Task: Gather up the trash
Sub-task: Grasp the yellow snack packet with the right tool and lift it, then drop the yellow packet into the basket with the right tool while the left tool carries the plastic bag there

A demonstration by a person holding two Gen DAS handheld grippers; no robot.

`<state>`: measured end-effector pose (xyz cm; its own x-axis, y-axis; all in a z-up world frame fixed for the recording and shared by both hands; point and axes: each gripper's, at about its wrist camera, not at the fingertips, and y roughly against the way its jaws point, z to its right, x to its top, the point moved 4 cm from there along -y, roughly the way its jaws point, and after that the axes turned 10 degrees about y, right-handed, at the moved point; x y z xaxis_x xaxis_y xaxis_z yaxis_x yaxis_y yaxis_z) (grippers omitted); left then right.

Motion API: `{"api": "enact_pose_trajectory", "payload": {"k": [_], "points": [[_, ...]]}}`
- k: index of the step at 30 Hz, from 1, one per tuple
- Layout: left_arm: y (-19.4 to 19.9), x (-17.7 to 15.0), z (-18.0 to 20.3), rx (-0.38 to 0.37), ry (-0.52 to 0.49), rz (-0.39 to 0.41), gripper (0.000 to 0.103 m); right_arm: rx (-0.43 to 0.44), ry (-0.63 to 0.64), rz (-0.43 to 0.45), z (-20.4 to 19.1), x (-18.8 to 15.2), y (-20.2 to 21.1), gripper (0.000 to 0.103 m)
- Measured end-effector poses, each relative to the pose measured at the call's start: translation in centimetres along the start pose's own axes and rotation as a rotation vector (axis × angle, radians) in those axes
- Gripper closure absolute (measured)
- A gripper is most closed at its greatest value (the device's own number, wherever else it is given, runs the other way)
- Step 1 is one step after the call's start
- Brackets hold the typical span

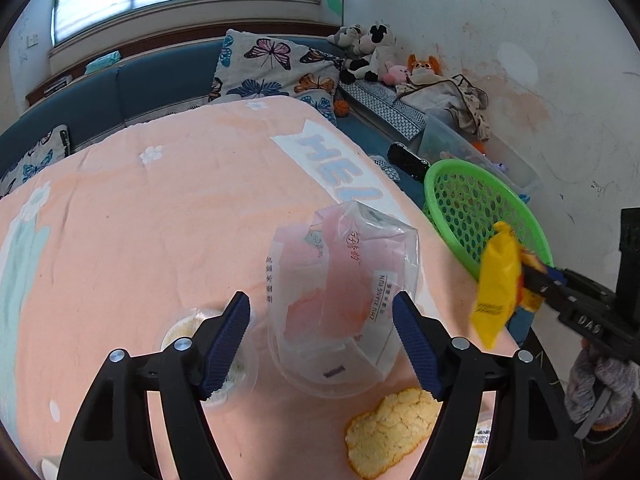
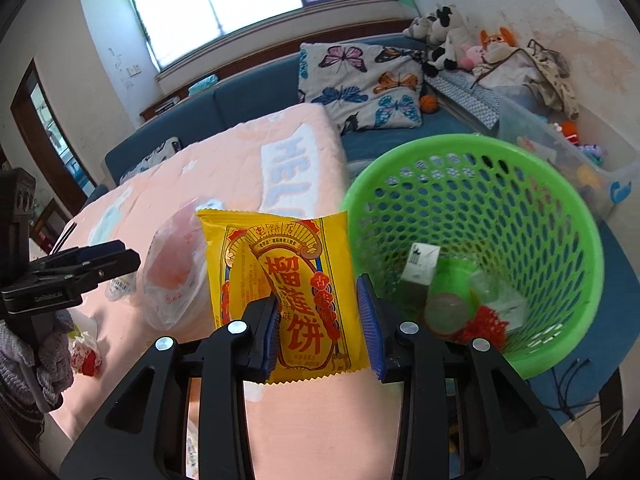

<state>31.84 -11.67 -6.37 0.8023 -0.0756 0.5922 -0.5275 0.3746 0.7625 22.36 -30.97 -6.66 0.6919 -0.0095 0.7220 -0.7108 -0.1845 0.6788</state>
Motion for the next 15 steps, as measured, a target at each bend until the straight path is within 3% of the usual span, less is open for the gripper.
{"api": "enact_pose_trajectory", "payload": {"k": [9, 13, 15], "points": [[-2.0, 0.9, 0.1, -0.017, 0.000, -0.034, 0.027, -0.048, -0.032, 0.000, 2.8, 0.1, 0.6, 0.067], [-2.7, 1.0, 0.3, -0.039, 0.001, -0.052, 0.033, -0.061, -0.047, -0.003, 3.9, 0.0, 0.6, 0.067], [-3.0, 0.9, 0.6, -0.051, -0.002, -0.062, 0.041, -0.068, -0.052, -0.004, 4.4, 0.2, 0.5, 0.067]]}}
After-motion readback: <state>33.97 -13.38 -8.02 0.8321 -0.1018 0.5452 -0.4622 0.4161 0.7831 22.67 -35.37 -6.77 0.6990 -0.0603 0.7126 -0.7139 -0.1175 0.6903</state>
